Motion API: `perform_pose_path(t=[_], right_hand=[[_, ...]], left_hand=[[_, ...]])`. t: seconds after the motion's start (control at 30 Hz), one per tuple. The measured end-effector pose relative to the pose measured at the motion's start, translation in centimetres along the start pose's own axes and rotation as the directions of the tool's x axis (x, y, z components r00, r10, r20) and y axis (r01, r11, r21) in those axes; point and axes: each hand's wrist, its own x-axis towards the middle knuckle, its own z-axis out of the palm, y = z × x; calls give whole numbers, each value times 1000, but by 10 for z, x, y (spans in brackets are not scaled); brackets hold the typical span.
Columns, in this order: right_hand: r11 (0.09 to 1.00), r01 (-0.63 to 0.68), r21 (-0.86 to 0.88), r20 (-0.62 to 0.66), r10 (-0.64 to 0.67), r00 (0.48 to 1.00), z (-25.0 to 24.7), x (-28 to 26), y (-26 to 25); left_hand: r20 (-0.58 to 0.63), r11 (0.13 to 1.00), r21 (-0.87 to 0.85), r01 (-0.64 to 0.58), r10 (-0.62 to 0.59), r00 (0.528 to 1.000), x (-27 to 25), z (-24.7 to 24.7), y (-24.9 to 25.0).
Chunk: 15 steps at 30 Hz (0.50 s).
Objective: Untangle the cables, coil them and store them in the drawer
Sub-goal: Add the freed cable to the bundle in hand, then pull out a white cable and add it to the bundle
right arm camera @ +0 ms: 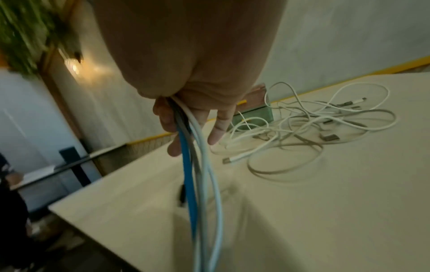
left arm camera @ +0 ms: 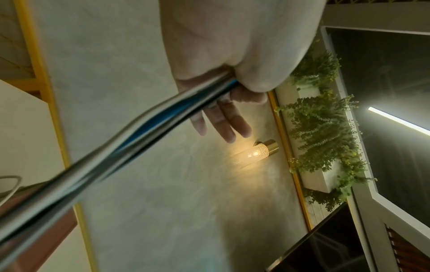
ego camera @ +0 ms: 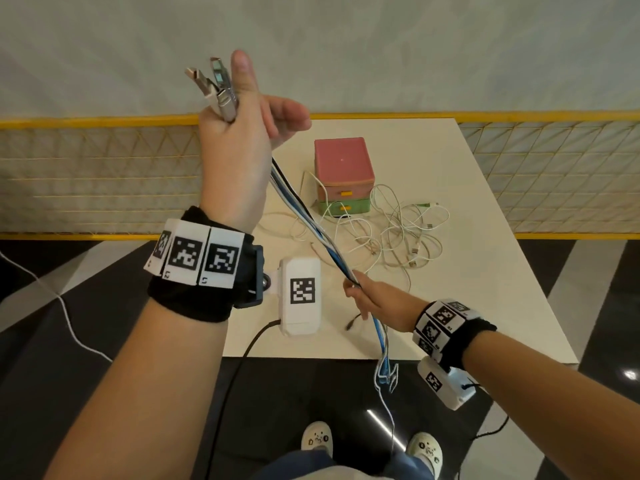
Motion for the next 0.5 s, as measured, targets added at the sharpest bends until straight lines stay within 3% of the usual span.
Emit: perform_pose_path(t=[0.17, 0.37, 0.5], right_hand=[[991, -87, -99, 114, 98, 989, 6, 0, 13], [957, -153, -245, 215, 207, 954, 19, 6, 8], [963, -122, -242, 427, 218, 878, 27, 0, -11]], left_hand=[[28, 999, -20, 31, -30, 999, -2, 4, -5], [63, 997, 75, 2, -7, 998, -4, 8, -3], [66, 992, 113, 55, -62, 996, 0, 4, -5]])
